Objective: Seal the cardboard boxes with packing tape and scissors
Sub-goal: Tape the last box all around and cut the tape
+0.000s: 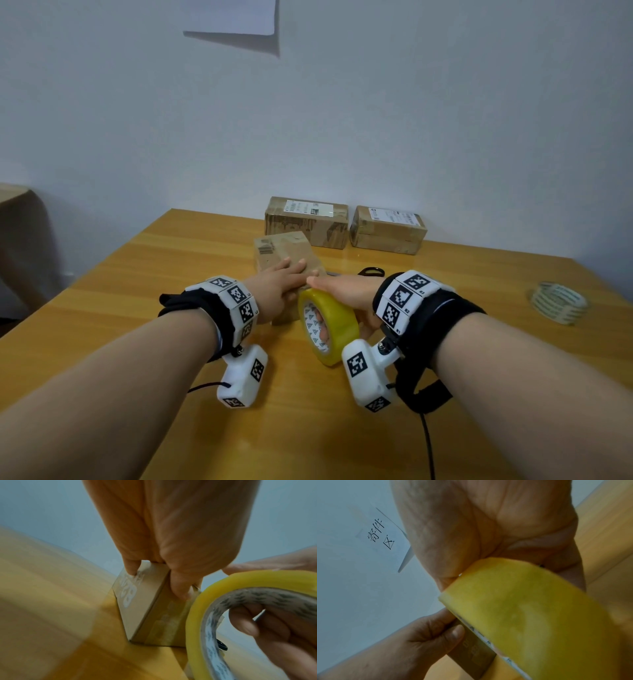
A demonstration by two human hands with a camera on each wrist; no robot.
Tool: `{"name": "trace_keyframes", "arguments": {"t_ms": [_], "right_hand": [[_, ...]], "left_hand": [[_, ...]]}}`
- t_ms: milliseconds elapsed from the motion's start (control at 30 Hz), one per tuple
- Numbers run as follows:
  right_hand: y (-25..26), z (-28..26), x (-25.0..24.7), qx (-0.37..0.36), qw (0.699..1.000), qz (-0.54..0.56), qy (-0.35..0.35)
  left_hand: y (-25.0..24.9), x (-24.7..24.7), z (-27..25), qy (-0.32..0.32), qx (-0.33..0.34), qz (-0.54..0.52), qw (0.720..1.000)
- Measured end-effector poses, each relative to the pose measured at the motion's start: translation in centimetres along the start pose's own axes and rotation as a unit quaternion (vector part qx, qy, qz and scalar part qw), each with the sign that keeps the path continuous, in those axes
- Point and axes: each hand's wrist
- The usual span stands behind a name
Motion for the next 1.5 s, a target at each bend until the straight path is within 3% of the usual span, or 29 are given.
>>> {"name": "trace_keyframes", "arguments": {"t_ms": [100,233,400,467,533,633,733,833,933,1100,1167,1300,1400,1500], "right_hand": [[0.1,0.5,0.3,-0.006,1.000,0.010,0.020],[-0.2,1.6,-0.3,0.060,0.995,0.011,0.075],[-0.6,2.4,-0.9,0.055,0.990,0.029,0.130],[-0.2,3.0,-1.0,0.027,0.996,0.034,0.077],[0.4,3.6,-1.3,-0.025,0.998,0.022,-0.049],[1.1,4.8,-2.6,-0.114,0.969,-0.148,-0.162],[1.7,6.1,-3.1,-0.099,0.941,-0.280,-0.160],[1.7,8.0,-3.1,-0.107,0.908,-0.384,-0.125],[1.4,10.2,-3.0,-0.117,0.885,-0.433,-0.128],[0.9,10.8,-3.2,-0.122,0.899,-0.394,-0.149],[0.8,10.5,-3.6,-0.124,0.902,-0.386,-0.145],[1.5,9.8,-5.8,-0.107,0.925,-0.310,-0.189],[-0.7,9.3,-6.9,-0.070,0.908,-0.336,-0.241],[-4.2,9.0,-6.1,-0.025,0.901,-0.386,-0.196]], "left_hand": [[0.1,-0.1,0.1,-0.013,0.001,-0.017,1.000],[-0.3,-1.0,0.3,-0.007,0.001,-0.034,0.999],[-0.4,-1.7,0.6,-0.003,0.002,-0.044,0.999],[-0.2,-1.7,0.8,-0.007,0.006,-0.039,0.999],[0.2,-1.5,1.0,-0.010,0.007,-0.054,0.998],[0.5,-1.9,1.6,0.010,0.016,-0.079,0.997],[0.5,-2.4,2.7,0.063,0.003,-0.093,0.994],[1.5,-1.8,3.4,0.057,0.005,-0.123,0.991],[2.5,-1.3,3.6,0.086,-0.002,-0.077,0.993],[3.5,-0.1,4.1,0.104,-0.029,-0.127,0.986],[2.7,-0.8,4.0,0.085,-0.003,-0.093,0.992],[2.1,-1.5,2.7,0.036,0.020,-0.169,0.985],[1.8,-1.6,2.8,0.037,0.016,-0.177,0.983],[1.4,-1.6,2.4,0.042,0.010,-0.120,0.992]]}}
Point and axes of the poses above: each hand's wrist, its own z-axis towards the middle knuckle, its own x-axis out of the palm, y = z × x, and after that the axes turned 10 degrees about -y, right-handed
